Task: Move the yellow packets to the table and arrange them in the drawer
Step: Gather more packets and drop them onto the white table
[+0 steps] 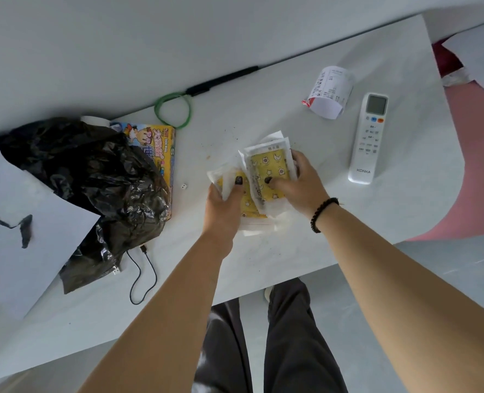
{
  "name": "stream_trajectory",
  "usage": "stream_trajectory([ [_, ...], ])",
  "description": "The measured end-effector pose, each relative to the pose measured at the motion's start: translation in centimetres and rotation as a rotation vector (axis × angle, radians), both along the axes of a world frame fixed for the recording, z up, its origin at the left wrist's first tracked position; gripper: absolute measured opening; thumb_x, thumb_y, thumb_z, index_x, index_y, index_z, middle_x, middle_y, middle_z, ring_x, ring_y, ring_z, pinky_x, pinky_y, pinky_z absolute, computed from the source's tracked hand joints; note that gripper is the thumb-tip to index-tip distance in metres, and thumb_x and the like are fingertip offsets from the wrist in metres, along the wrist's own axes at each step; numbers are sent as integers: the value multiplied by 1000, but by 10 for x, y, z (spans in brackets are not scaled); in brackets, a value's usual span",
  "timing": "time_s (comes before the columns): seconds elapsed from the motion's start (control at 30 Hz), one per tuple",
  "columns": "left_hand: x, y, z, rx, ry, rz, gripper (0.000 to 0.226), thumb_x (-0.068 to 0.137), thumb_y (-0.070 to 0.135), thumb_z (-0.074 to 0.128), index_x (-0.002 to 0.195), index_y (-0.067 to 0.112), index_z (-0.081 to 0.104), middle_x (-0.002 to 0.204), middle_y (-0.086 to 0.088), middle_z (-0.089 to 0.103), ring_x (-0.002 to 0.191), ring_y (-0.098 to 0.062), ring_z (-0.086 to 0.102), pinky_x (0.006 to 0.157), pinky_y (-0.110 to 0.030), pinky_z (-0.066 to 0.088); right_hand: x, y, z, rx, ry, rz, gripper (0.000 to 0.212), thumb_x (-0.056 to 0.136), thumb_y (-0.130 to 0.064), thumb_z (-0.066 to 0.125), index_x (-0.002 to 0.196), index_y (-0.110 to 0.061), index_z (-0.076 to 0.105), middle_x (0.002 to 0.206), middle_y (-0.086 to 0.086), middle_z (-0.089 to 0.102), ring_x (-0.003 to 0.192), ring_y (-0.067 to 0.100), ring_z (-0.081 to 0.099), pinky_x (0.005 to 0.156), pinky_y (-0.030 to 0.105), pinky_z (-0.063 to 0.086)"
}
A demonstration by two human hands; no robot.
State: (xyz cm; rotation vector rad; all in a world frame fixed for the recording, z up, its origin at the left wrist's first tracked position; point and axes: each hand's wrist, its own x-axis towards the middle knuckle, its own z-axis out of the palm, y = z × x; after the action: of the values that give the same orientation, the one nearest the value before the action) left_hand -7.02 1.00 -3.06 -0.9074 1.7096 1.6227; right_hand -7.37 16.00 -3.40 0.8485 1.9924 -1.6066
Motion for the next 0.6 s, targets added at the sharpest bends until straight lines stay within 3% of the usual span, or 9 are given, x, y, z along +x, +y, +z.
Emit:
stream_trajectory([
  [0.1,-1,7,6,69,36,23,15,96,30,52,109,26,56,105,-2,70,98,-22,68,89,-50,54,14,-23,3,-19,117,-153,29,81,-10,57,106,-24,54,99,1,61,90,16,62,73,28,54],
  [0.2,1,8,18,184,71,30,12,96,33,53,107,28,56,104,0,71,99,-20,69,91,-47,54,32,-45,8,63,218,-313,36,71,-29,50,107,-32,55,109,8,57,101,22,58,83,38,54],
  [0.33,10,-2,40,289,139,-18,34,89,36,61,120,21,55,117,-9,68,109,-27,65,97,-50,49,47,-67,33,162,339,-400,37,74,-19,48,103,-43,48,102,-4,52,95,12,55,79,27,51],
  [0.43,18,-12,68,300,136,32,25,95,24,56,120,18,54,114,-12,69,104,-30,67,90,-49,53,53,-72,58,178,383,-365,39,76,-19,48,106,-45,45,103,-14,51,98,4,53,79,14,47],
  [0.6,28,-26,135,336,150,83,24,98,22,51,121,19,54,104,-6,73,91,-22,71,72,-35,58,62,-78,119,217,456,-245,54,77,-34,44,128,-17,48,112,-4,52,103,-6,48,83,3,39],
])
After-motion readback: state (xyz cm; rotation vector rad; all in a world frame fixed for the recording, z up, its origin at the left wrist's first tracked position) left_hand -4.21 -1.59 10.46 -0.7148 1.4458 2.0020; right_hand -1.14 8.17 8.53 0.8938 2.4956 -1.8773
